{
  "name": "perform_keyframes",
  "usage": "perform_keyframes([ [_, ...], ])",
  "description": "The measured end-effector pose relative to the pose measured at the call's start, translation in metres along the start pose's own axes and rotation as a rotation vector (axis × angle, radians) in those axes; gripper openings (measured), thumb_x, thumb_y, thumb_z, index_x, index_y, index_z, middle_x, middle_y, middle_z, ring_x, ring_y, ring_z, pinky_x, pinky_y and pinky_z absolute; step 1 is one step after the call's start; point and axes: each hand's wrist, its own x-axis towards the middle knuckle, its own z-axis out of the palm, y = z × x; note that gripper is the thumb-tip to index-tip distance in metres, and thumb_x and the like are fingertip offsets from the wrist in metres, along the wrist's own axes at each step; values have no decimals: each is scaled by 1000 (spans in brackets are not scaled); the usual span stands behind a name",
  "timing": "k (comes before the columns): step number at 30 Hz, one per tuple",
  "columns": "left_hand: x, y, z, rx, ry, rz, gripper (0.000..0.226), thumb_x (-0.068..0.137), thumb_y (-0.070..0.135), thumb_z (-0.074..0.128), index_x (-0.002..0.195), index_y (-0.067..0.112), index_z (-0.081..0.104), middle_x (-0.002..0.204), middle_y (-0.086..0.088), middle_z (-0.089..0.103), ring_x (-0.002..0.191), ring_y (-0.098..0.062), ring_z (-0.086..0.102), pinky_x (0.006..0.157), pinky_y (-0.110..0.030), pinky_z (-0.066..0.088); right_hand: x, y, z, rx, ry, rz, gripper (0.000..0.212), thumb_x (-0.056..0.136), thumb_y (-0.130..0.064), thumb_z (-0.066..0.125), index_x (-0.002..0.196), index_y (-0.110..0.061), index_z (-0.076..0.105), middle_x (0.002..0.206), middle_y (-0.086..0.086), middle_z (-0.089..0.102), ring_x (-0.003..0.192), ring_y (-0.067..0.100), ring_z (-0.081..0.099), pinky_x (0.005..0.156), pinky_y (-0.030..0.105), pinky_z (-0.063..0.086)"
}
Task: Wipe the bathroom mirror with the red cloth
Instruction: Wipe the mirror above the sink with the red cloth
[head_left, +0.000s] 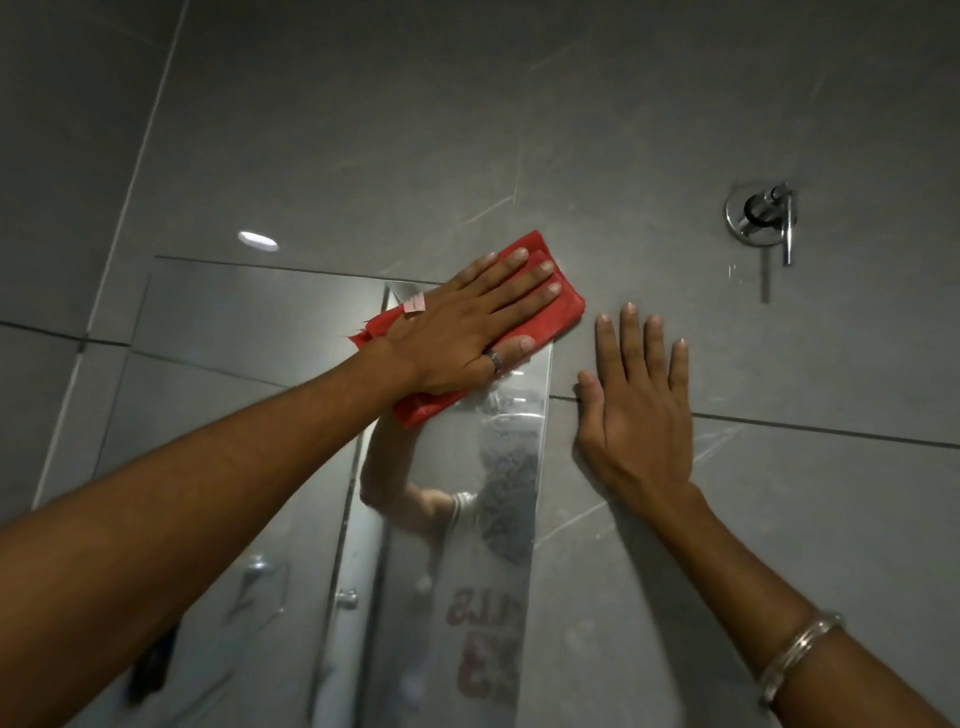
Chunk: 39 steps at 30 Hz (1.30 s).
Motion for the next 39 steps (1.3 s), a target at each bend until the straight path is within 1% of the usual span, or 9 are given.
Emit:
perform_keyframes([
  [6,-4,3,3,2,-51,147,68,110,52,18,167,20,0,176,-3,-6,163,-20,-11,131,-34,-18,-4,1,3,14,7,-7,65,106,-47,11,166,-21,4,175,3,-1,162,19,-6,132,50,4],
  [10,-17,15,4,-14,-75,180,68,110,51,20,168,20,3,177,-4,-4,163,-22,-9,133,-41,-11,-18,0,3,42,23,-17,65,107,-44,15,166,-18,8,175,4,4,162,19,-3,133,48,4],
  [16,-73,62,35,-24,-28,238,65,111,49,22,167,17,11,176,-8,7,164,-27,2,134,-49,3,-75,-9,2,237,41,-19,62,108,-38,22,164,-11,20,173,10,15,162,24,6,133,43,7],
  [20,-125,110,70,-17,31,227,64,112,50,24,167,17,14,175,-9,12,163,-28,8,134,-46,2,-115,-19,0,184,-12,-72,60,108,-31,29,162,-6,24,171,17,19,161,31,12,132,46,5],
  [23,-171,155,101,-54,108,76,67,111,50,35,166,16,19,175,-10,16,163,-29,12,133,-49,8,-145,-23,1,136,-62,-89,61,107,-32,29,161,-5,26,170,21,21,159,38,16,130,52,7],
  [27,-224,232,128,-155,153,-178,70,108,47,43,166,16,19,175,-8,9,163,-29,11,132,-50,7,-179,-20,5,23,-99,-121,64,107,-41,22,161,-7,27,168,22,25,156,42,22,127,58,14],
  [29,-248,276,139,-204,188,-263,70,106,45,51,164,15,26,174,-9,17,162,-30,18,132,-51,13,-193,-16,9,1,-89,-149,64,107,-43,21,161,-7,28,167,22,27,155,42,24,127,58,14],
  [34,-312,362,163,-261,154,-379,67,102,42,57,162,21,34,174,0,21,161,-26,23,130,-48,19,-196,-9,16,-29,-83,-179,65,108,-45,19,161,-9,27,167,21,29,155,41,25,127,57,15],
  [39,-358,399,168,-247,125,-409,71,101,42,52,164,26,26,175,3,15,162,-22,16,133,-43,13,-196,-8,15,4,-92,-186,65,108,-46,19,162,-10,26,168,20,26,156,39,21,128,56,13],
])
